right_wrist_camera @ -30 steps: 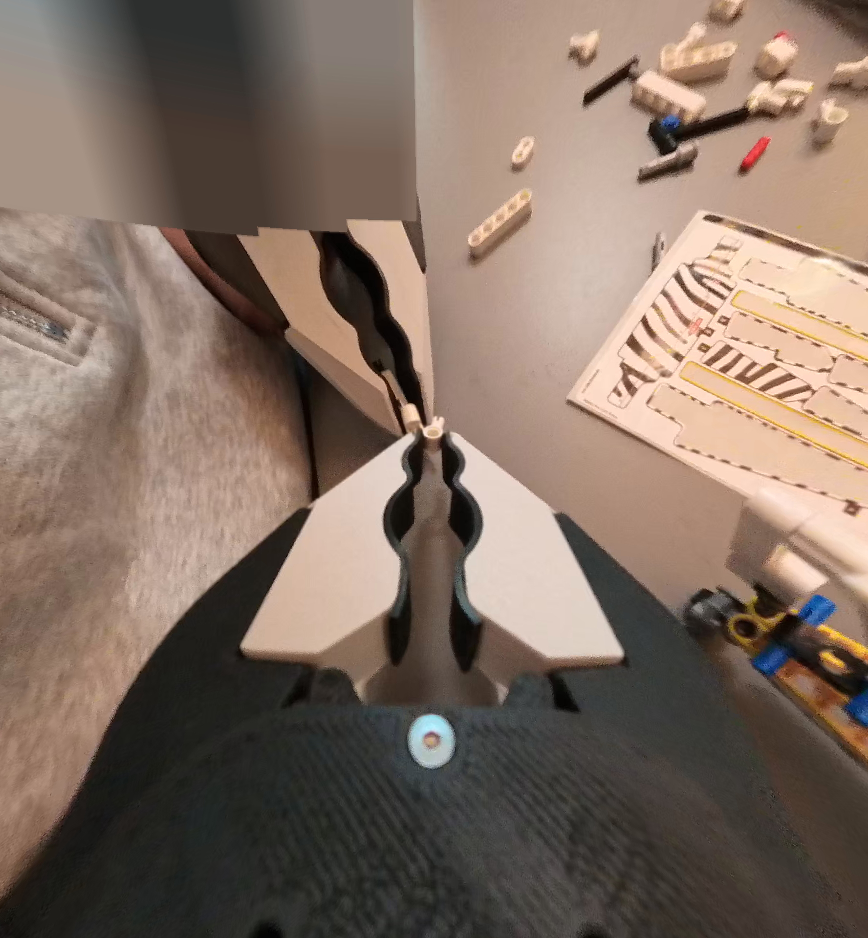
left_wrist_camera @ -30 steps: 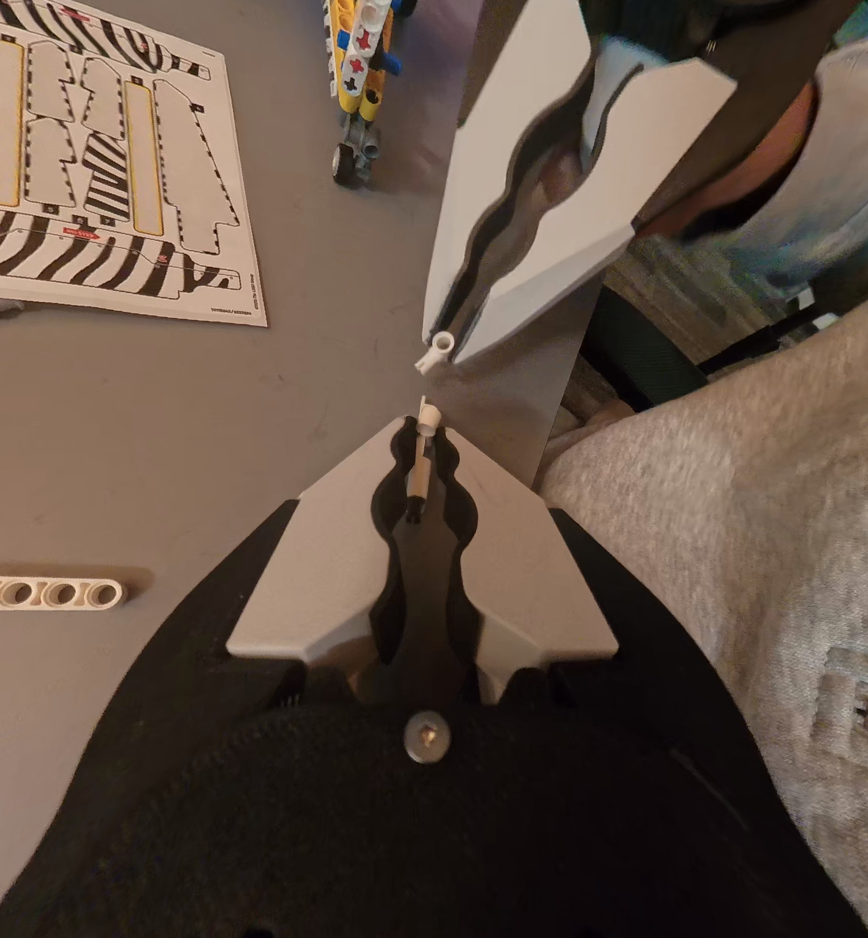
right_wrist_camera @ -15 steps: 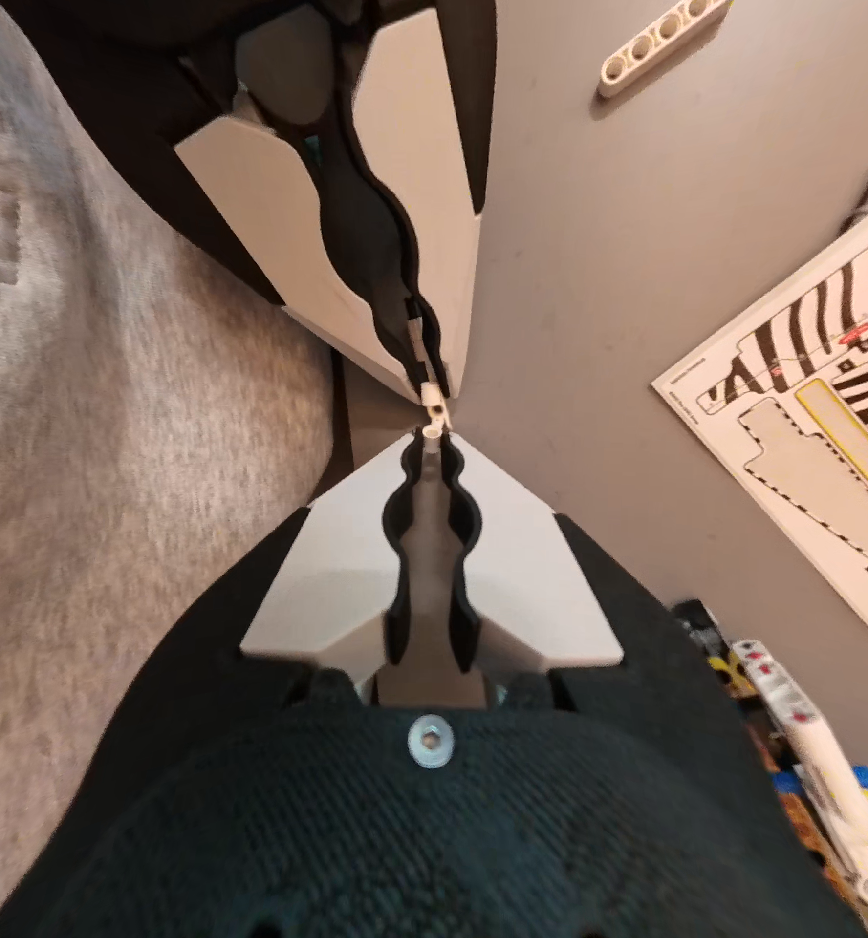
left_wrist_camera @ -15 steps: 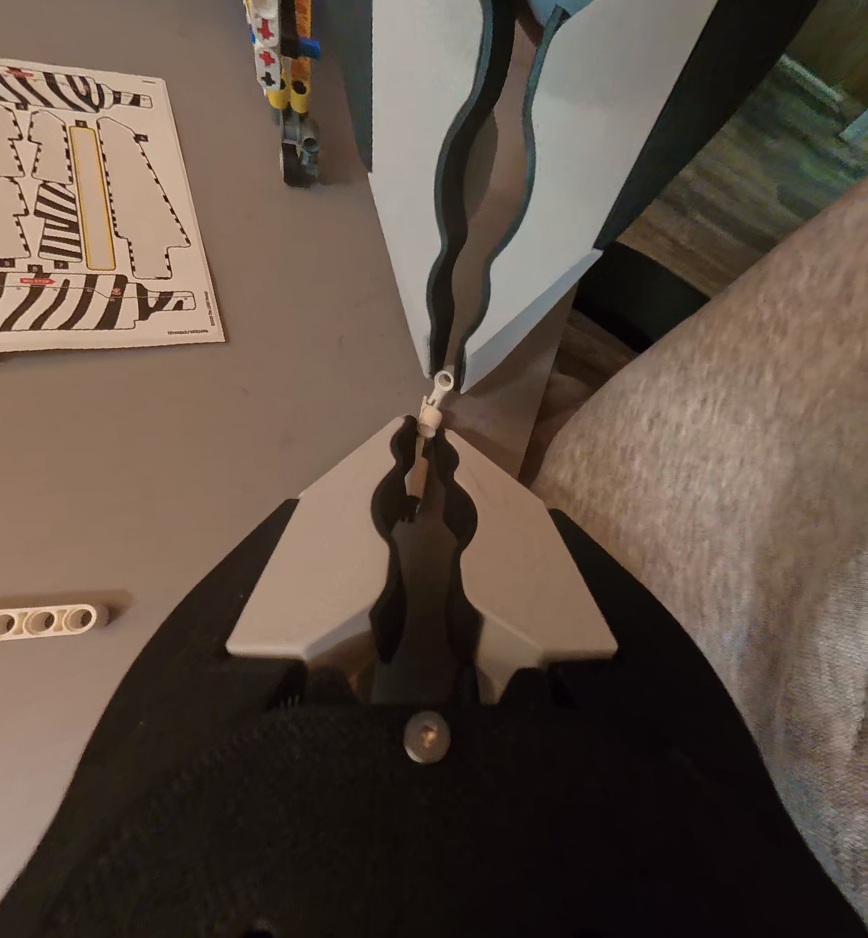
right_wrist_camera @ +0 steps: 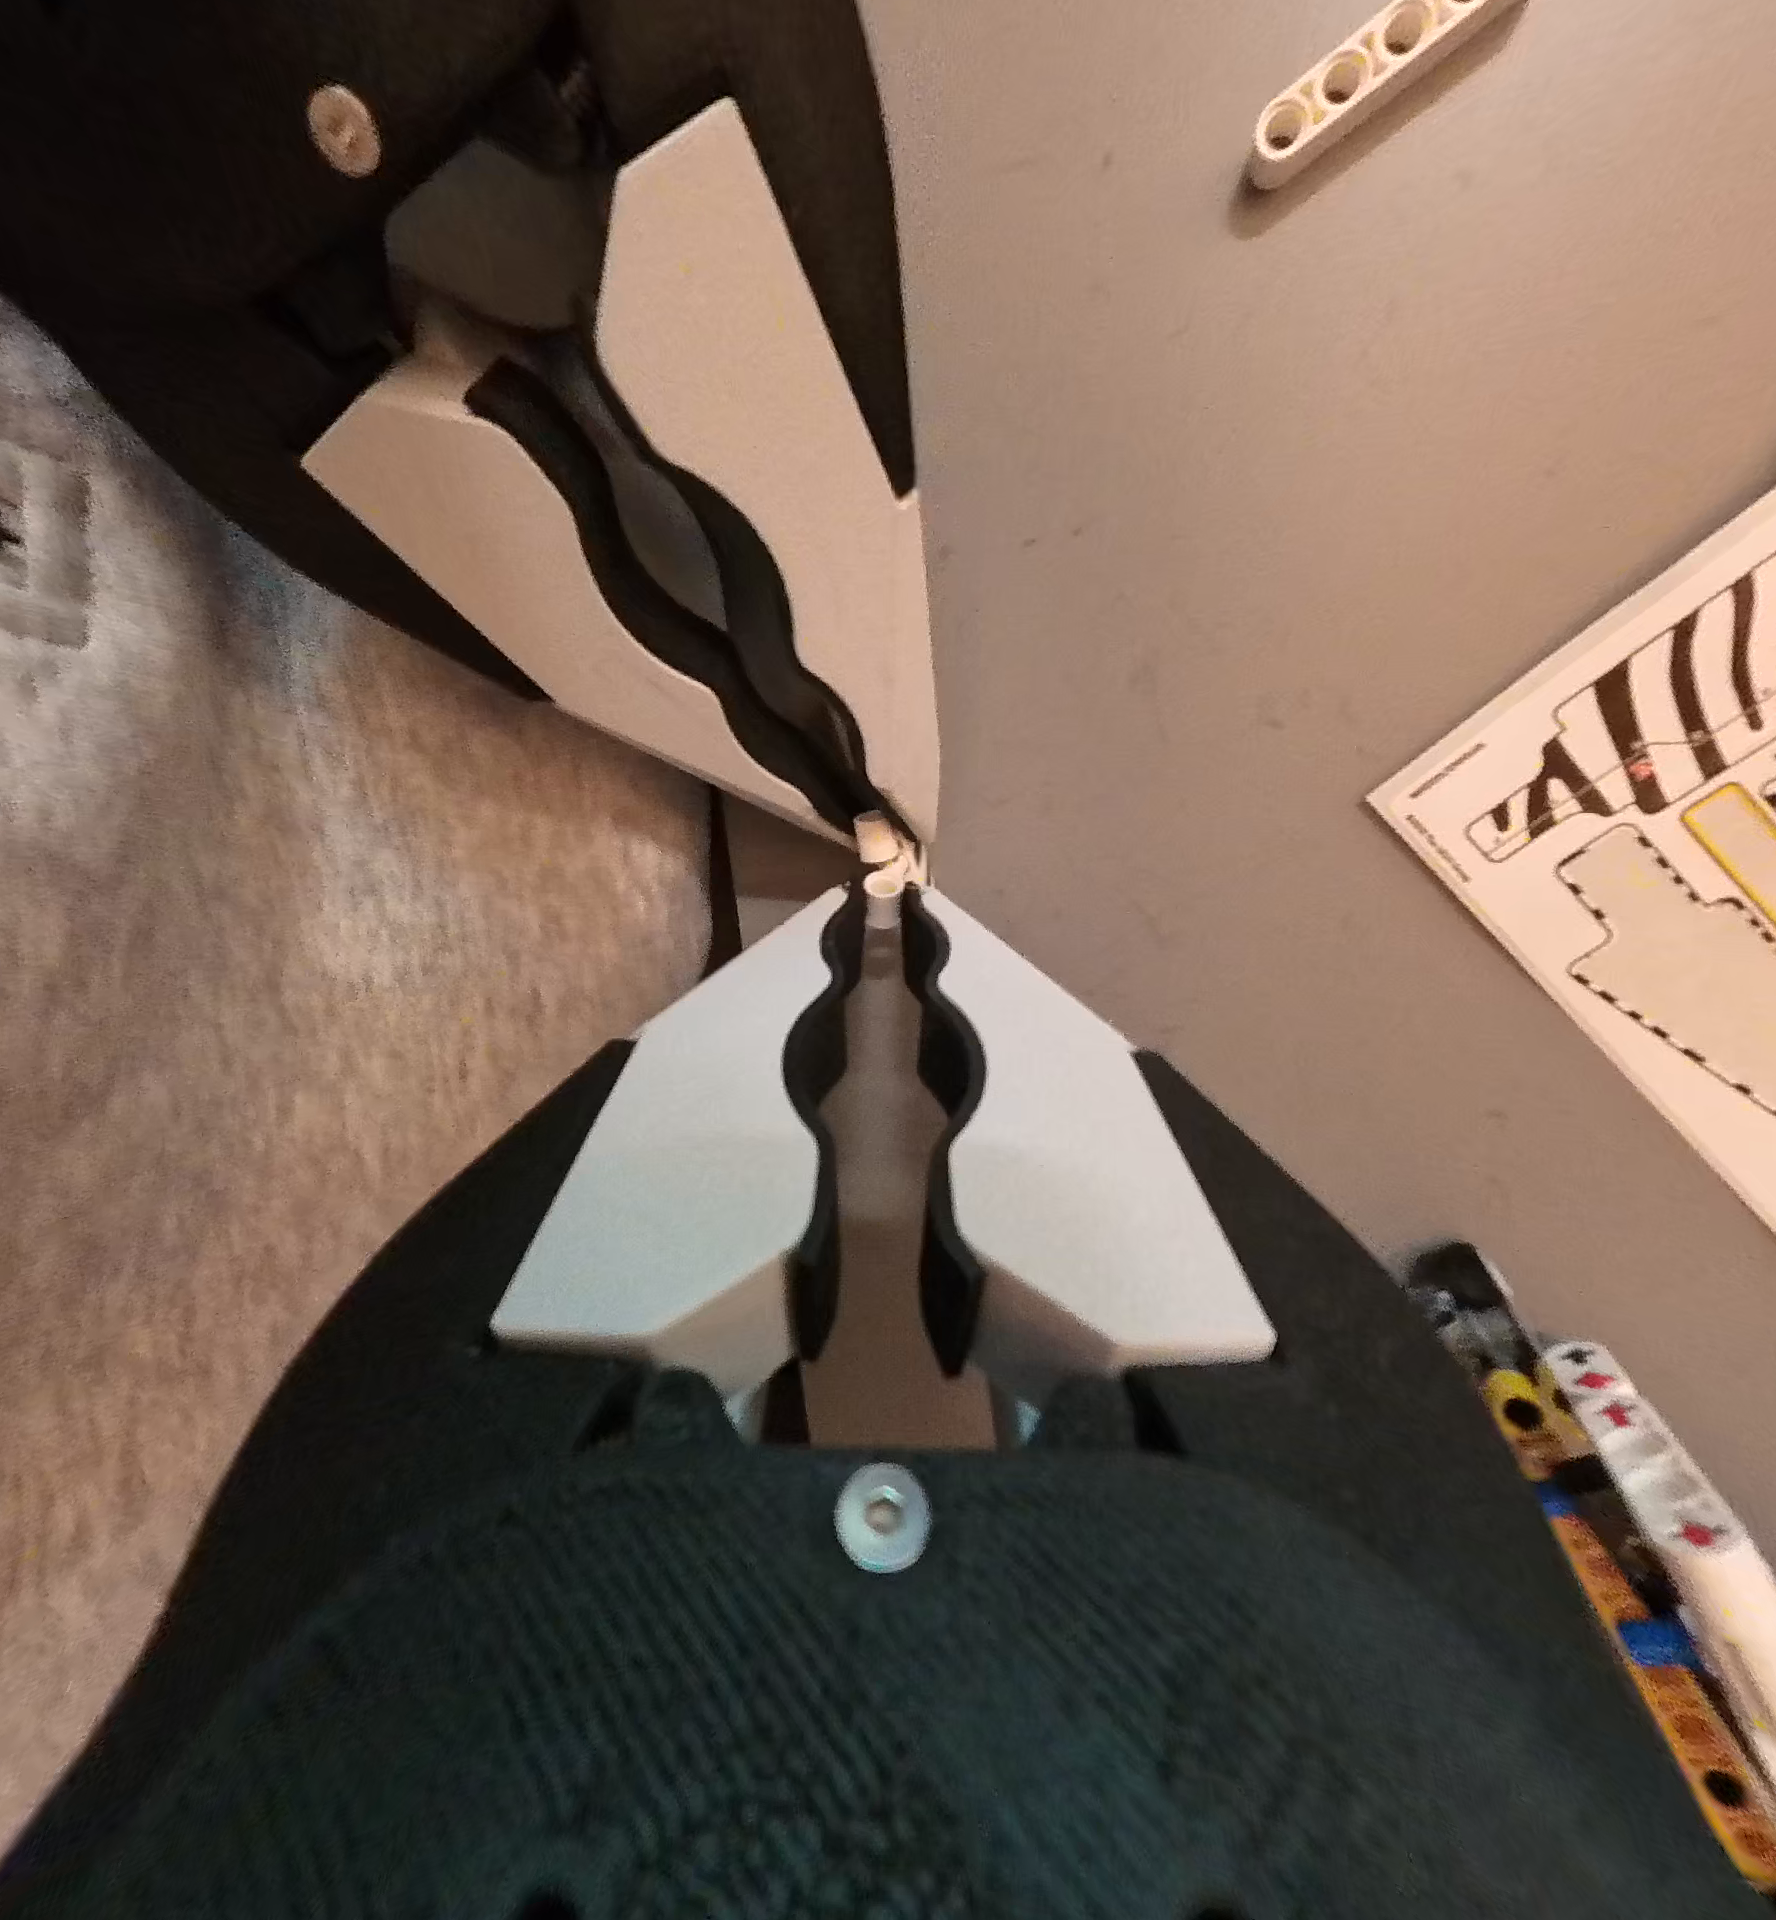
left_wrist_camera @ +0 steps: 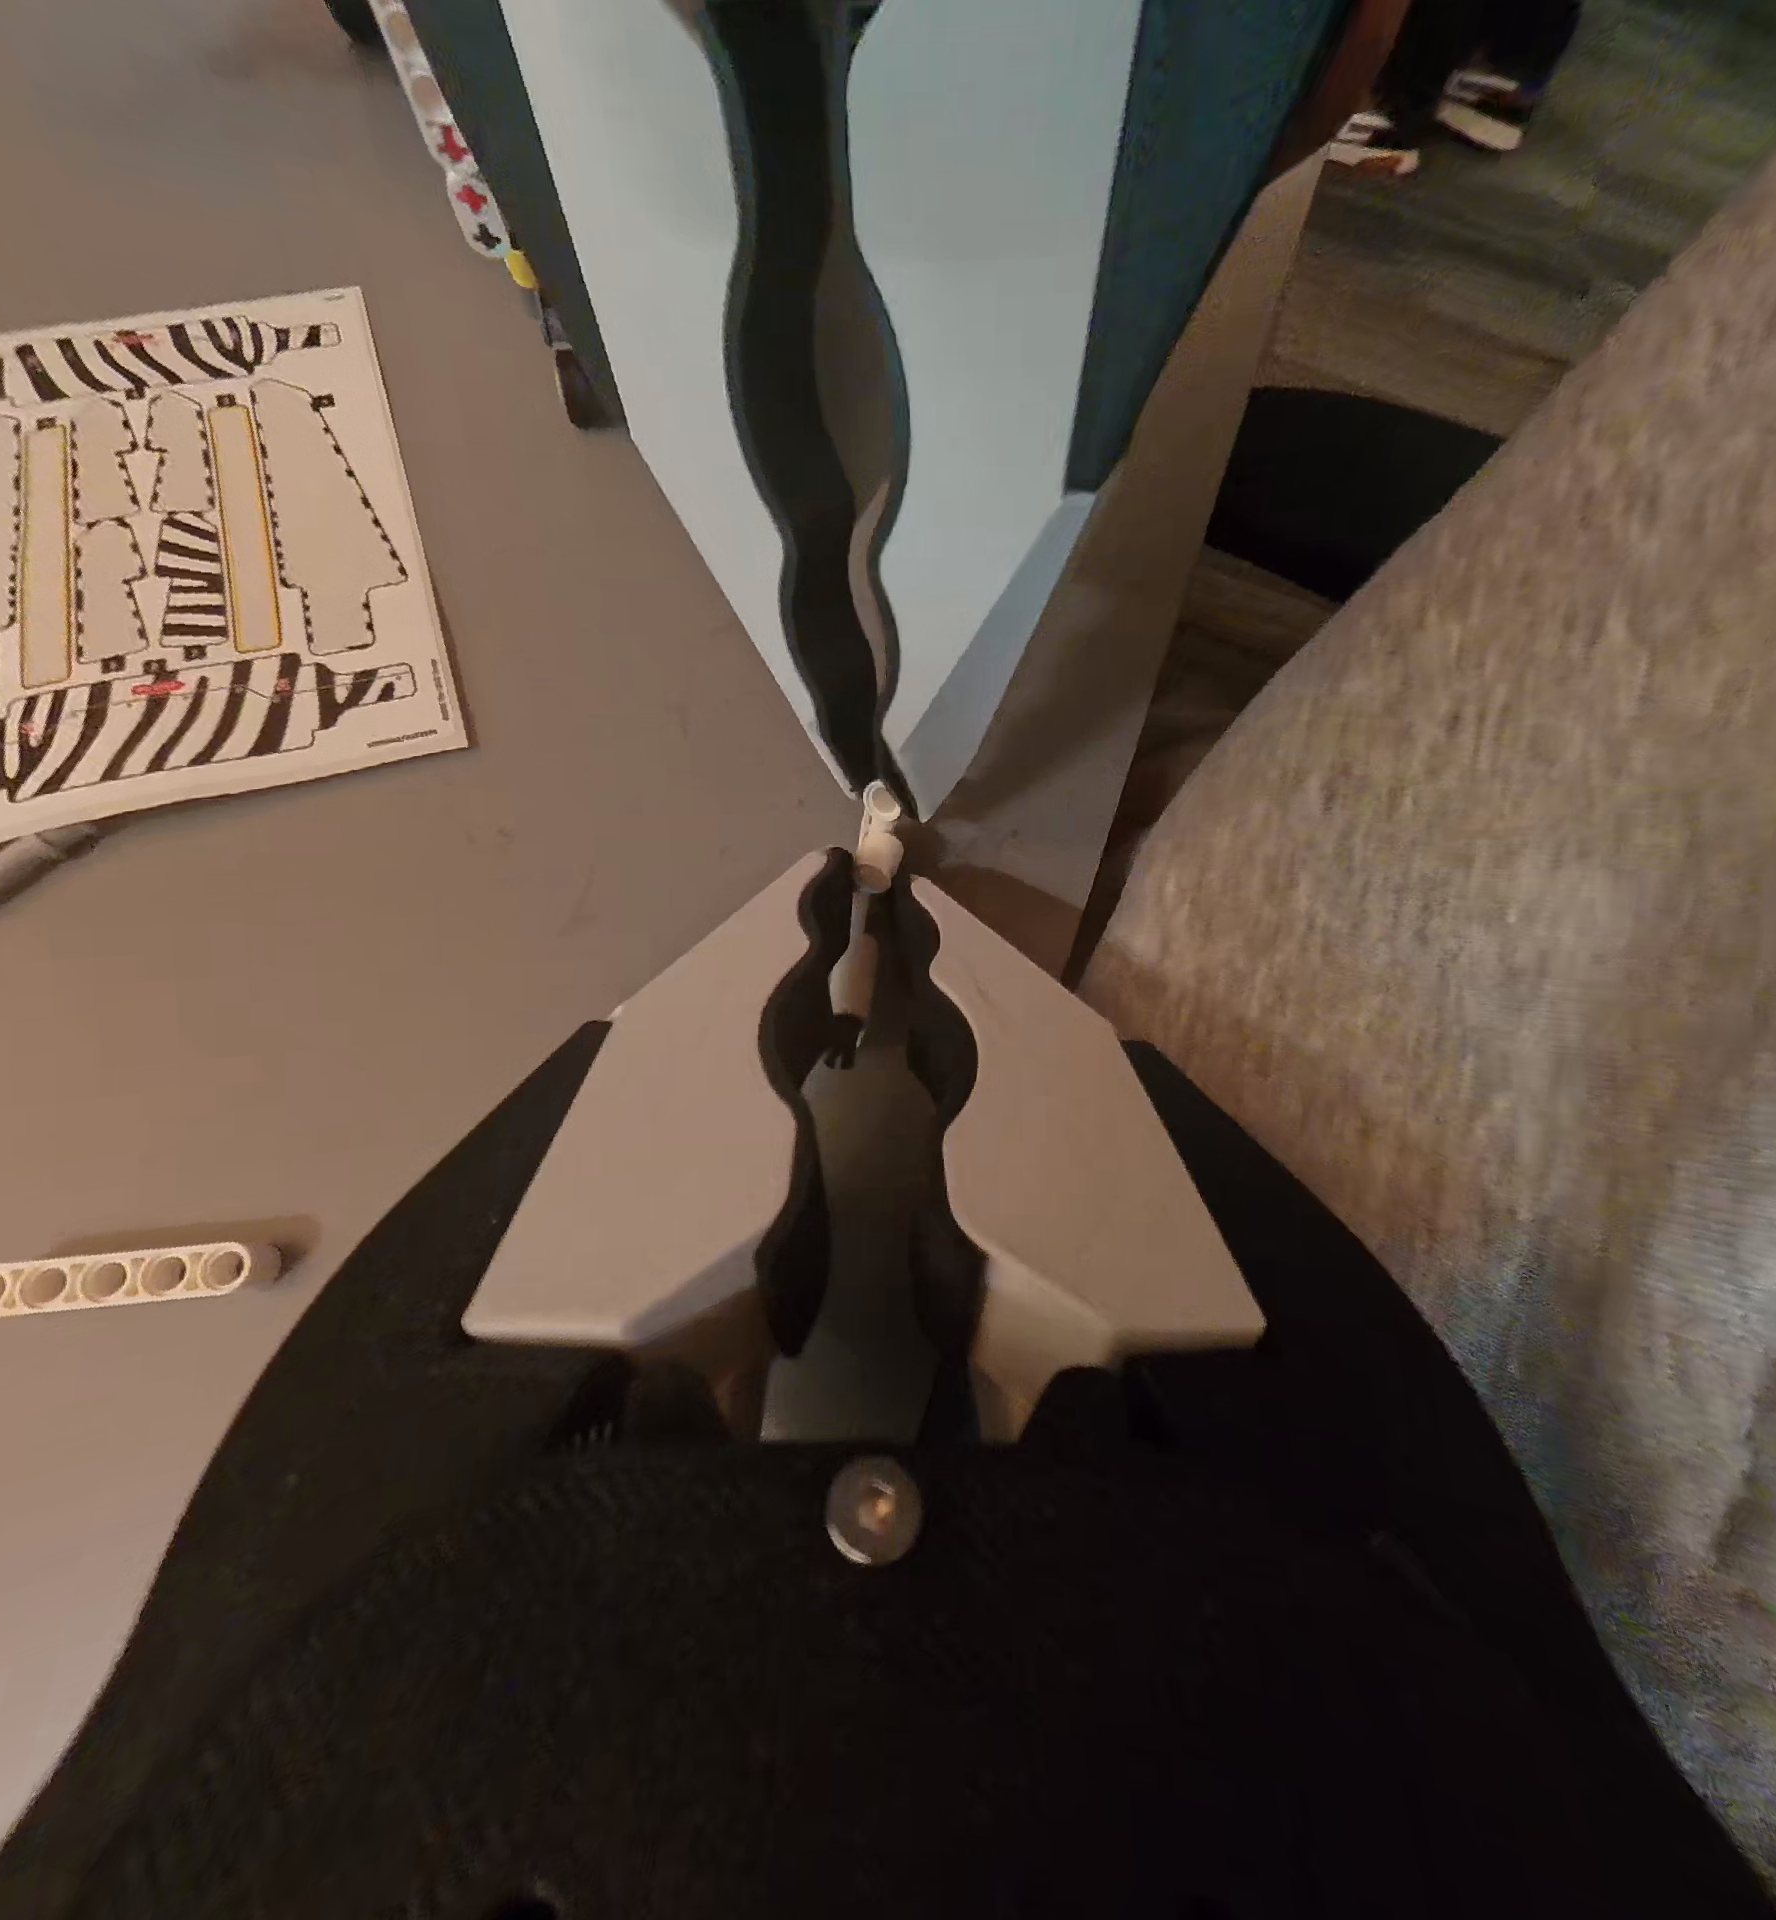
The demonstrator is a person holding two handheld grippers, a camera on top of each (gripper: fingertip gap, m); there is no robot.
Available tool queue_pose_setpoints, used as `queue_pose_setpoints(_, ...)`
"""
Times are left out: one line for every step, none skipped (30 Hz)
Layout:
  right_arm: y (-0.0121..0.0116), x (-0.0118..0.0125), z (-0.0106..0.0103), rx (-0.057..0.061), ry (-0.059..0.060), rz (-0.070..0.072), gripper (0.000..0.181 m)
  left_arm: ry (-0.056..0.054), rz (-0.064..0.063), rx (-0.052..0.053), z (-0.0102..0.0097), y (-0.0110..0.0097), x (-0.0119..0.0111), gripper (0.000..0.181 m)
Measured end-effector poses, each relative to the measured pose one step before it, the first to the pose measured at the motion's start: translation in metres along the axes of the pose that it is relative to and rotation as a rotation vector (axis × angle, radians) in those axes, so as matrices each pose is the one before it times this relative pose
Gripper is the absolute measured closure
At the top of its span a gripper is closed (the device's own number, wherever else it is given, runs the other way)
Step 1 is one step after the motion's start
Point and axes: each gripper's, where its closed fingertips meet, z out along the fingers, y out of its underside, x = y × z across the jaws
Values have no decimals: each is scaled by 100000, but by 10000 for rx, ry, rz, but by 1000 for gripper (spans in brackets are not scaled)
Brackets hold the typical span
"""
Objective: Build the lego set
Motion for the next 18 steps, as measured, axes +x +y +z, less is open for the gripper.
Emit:
queue_pose_setpoints(-9, -14, 4, 31, 23, 156, 176, -76, 107, -5, 9, 16, 4, 173)
queue_pose_setpoints(5, -7, 8, 22, 17, 182, 176, -90, 129, -10, 1, 13, 12, 173)
queue_pose_setpoints(11, -19, 14, 4, 7, 216, 176, -110, 160, -12, 14, 15, 0, 173)
queue_pose_setpoints(15, -25, 13, -5, -16, 212, 176, -116, 179, -14, 5, 18, 22, 173)
queue_pose_setpoints(13, -15, 3, -16, -11, 184, 176, -73, 131, -23, 6, 5, 15, 173)
queue_pose_setpoints(35, -16, 4, -46, -26, 171, 176, 0, 51, -12, 3, 8, 44, 173)
queue_pose_setpoints(32, -27, 12, -56, -33, 122, 176, 49, -11, -2, -1, 3, 45, 173)
queue_pose_setpoints(1, -11, 10, -54, -20, 75, 176, 54, -36, -1, -3, 3, 29, 173)
queue_pose_setpoints(-6, -9, 16, -57, -1, -8, 176, 30, -15, -2, -2, 3, 20, 173)
queue_pose_setpoints(-26, -20, 12, -53, 34, -109, 176, 12, 3, 1, -10, 6, 8, 173)
queue_pose_setpoints(-15, -9, 20, -57, 59, -130, 176, 28, -15, 1, -20, 14, 6, 174)
queue_pose_setpoints(-4, -16, 24, -58, 84, -158, 176, 43, -38, -1, -21, 16, 11, 173)
queue_pose_setpoints(-19, -12, 7, -47, 114, -205, 176, 28, -28, -2, -3, 15, -1, 173)
queue_pose_setpoints(-22, 15, 16, -20, 134, -220, 176, 13, -16, -1, -16, 12, 4, 173)
queue_pose_setpoints(-16, -4, 0, -2, 138, -210, 176, 15, -17, -2, -5, 4, -8, 173)
queue_pose_setpoints(-25, 19, 8, 27, 183, -297, 176, 16, -28, 2, -12, 6, -6, 173)
queue_pose_setpoints(-35, 32, 1, 41, 239, -330, 176, 16, -48, 5, -5, -4, -35, 173)
queue_pose_setpoints(-42, 33, -6, 37, 276, -347, 176, 23, -68, 4, -17, -8, -30, 173)
